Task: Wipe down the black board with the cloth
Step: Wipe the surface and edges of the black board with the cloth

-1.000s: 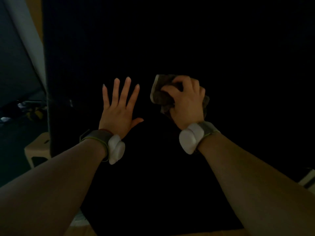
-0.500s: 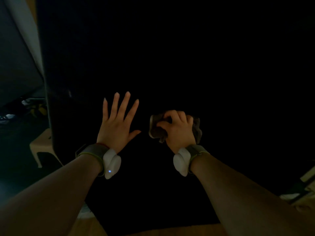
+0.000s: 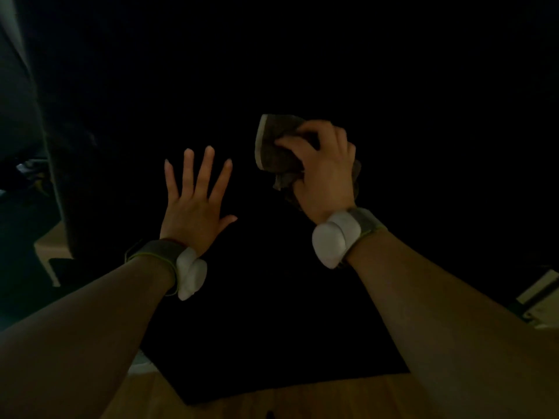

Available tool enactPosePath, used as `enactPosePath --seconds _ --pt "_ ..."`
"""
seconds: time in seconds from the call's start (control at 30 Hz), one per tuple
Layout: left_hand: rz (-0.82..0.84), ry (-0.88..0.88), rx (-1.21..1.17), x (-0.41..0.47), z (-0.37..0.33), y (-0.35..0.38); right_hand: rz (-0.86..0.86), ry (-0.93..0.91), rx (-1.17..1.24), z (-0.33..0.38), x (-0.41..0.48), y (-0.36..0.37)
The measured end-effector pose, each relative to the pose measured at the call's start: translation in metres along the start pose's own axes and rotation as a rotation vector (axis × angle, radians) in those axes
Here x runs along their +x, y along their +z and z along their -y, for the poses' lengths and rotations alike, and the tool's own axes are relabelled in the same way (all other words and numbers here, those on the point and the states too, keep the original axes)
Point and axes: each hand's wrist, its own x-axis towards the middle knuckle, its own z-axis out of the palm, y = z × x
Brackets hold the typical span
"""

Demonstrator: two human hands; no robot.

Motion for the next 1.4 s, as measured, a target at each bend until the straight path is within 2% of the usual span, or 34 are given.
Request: enactPosePath --seconds 0.17,0.33,0.43,0.77,0.93,1.03,1.1,1.23,1.4 --pt "-0.015 -0.008 -0.003 -0.001 -0.002 0.000 0.102 0.022 -0.073 -0.001 -0.021 0.026" --pt "-0.049 -0.033 -0.070 -0.006 -0.009 -0.002 0.034 -0.006 -0.065 -0.005 -0.031 0.040" --pt "-0.050 -0.018 -0.090 -0.017 -0.011 0.001 0.053 -0.036 -0.089 -0.008 -0.050 0.048" --pt "0.068 -0.055 -0.095 -0.058 -0.021 0.022 0.319 -0.065 -0.043 -0.018 -0.125 0.073" --pt "0.058 -0.062 -0.033 -0.056 -0.019 0.036 0.234 -0.061 0.037 -0.010 -0.124 0.055" --pt "0.034 -0.060 0.001 -0.058 -0.018 0.042 0.051 -0.037 -0.002 -0.004 -0.093 0.043" --pt "0.038 -0.064 0.004 -0.058 -0.018 0.043 -0.001 0.037 -0.045 -0.001 -0.075 0.041" --pt "0.042 -0.062 0.023 -0.056 -0.018 0.043 0.153 0.131 -0.184 -0.002 -0.083 0.054" --pt "0.064 -0.074 0.004 -0.056 -0.021 0.040 0.202 0.104 -0.145 -0.005 -0.115 0.075"
